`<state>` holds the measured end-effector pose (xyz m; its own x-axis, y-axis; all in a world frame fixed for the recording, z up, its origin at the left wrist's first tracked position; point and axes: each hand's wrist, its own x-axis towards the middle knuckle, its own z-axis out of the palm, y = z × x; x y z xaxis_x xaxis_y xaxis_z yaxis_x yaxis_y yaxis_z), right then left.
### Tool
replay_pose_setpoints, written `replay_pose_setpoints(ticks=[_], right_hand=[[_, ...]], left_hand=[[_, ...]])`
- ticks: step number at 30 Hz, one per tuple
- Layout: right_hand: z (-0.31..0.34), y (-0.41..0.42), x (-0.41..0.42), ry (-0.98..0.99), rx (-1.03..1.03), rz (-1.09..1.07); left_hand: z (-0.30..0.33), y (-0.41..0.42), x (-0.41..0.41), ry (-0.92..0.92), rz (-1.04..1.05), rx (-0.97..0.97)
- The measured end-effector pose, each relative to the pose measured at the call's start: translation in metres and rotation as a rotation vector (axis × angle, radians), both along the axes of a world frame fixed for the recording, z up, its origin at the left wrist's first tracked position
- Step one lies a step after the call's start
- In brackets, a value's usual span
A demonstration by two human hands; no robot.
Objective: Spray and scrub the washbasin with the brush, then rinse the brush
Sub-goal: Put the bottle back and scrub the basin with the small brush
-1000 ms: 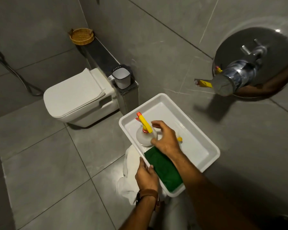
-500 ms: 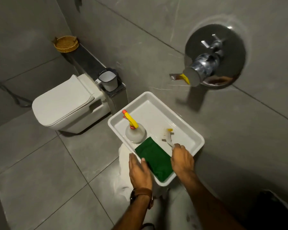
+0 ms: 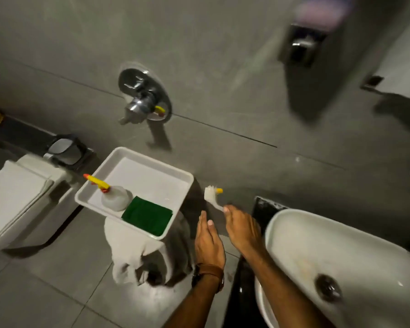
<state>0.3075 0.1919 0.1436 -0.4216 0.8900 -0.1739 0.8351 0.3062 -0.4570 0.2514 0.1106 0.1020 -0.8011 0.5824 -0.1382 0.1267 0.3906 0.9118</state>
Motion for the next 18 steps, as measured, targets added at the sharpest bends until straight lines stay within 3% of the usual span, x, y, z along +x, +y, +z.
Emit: replay_pose_setpoints(ticks=[8,12,16,18], right_hand=[[0.042,-0.026,0.14,0.058,0.165,-0.208],[0.033,-0.05,0.224,0.062,0.223,-0.329],[-0.005,-0.065,0.308,-0.129,0.032,-0.419],[-0.021,-0.057,0.344,-0.182,-0.017,-0.606]], left_hand=[[0.018,-0.005,0.101,-0.018,-0.305,-0.127],[0.012,-0.012,0.133,-0.009,-0.477,-0.157],[0.003,-0.015,0.137,0.072,-0.497,-0.184],[-0.003,-0.013,0.137,0.108,-0.472,-0.196]])
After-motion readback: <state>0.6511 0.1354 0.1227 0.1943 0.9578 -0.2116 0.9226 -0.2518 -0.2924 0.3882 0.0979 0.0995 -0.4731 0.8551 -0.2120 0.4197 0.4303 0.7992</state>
